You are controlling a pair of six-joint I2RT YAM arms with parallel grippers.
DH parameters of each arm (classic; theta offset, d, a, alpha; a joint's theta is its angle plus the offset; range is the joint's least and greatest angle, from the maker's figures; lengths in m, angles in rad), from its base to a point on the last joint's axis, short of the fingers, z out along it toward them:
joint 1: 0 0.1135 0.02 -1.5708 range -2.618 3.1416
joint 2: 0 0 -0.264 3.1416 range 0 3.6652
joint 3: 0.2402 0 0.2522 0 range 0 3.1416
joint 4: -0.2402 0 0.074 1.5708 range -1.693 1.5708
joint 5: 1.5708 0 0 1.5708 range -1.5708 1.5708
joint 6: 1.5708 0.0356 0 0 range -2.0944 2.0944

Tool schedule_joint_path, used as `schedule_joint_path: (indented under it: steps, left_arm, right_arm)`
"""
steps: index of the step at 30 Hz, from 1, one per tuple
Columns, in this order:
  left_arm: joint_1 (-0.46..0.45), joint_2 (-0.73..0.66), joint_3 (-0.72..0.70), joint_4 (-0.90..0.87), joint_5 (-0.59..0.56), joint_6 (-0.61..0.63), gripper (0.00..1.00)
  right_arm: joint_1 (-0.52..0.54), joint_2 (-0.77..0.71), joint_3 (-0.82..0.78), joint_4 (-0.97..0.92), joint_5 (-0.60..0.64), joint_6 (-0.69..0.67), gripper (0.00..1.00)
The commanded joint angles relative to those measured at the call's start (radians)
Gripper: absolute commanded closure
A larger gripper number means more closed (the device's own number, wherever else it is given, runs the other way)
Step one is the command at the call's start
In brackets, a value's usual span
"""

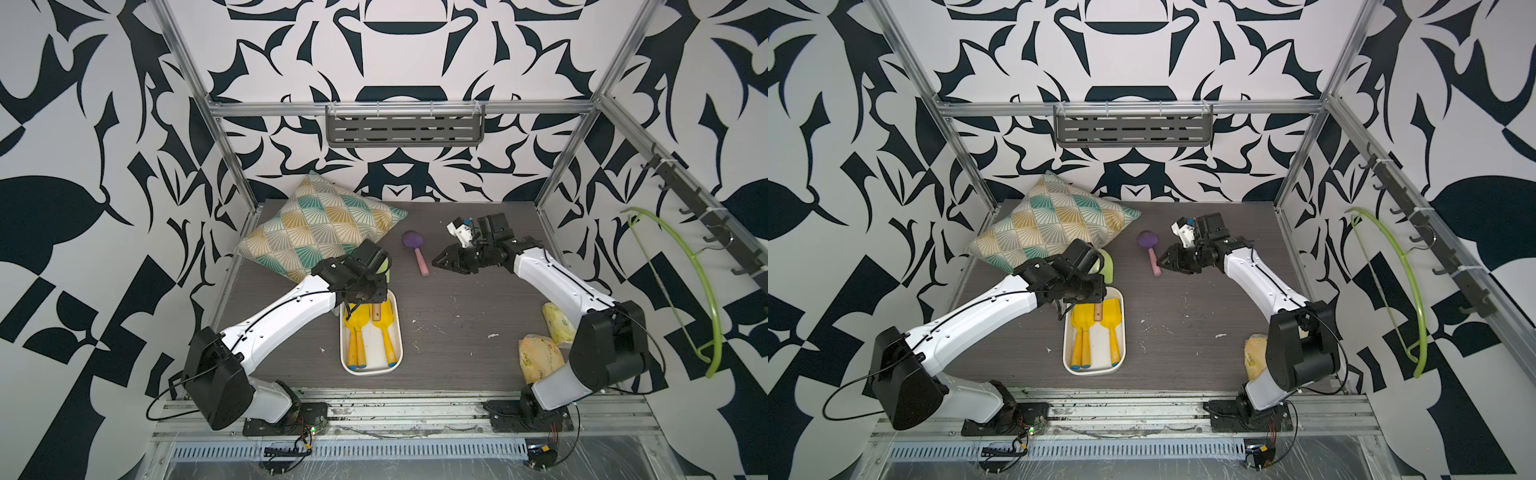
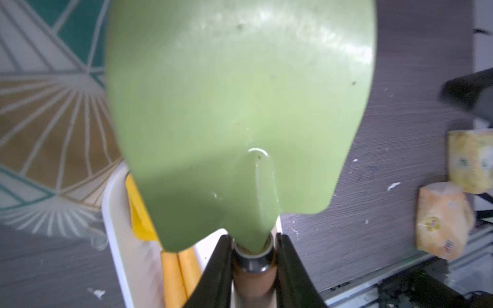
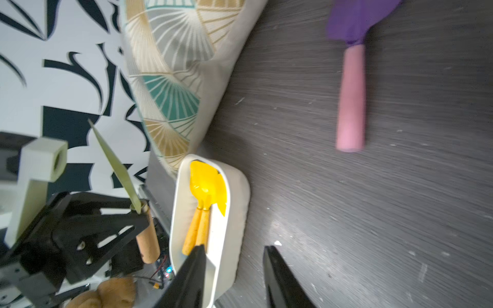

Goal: Take the shovel out of the storage box
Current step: Pick up the shovel from the storage box.

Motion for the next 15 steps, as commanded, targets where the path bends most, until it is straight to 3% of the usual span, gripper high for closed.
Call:
schedule_joint_path:
  steps: [1, 4, 9, 15]
  left_arm:
    - [0.055, -0.034, 0.038, 0.172, 0.197, 0.061, 1.00]
    - [0.070, -0.035, 0.063, 0.290, 0.287, 0.064, 1.00]
    - [0.113, 0.005, 0.027, 0.593, 0.548, -0.091, 1.00]
    - [0.121, 0.013, -0.071, 0.907, 0.605, -0.259, 1.00]
  right_arm:
    - [0.002, -0.047, -0.038, 0.258, -0.237, 0.089, 0.51]
    - [0.002, -0.046, -0.041, 0.361, -0.343, 0.134, 0.47]
    - [0.028, -0.050, -0.041, 0.552, -0.433, 0.246, 0.45]
    - [0.079, -0.070, -0.020, 0.589, -0.440, 0.256, 0.41]
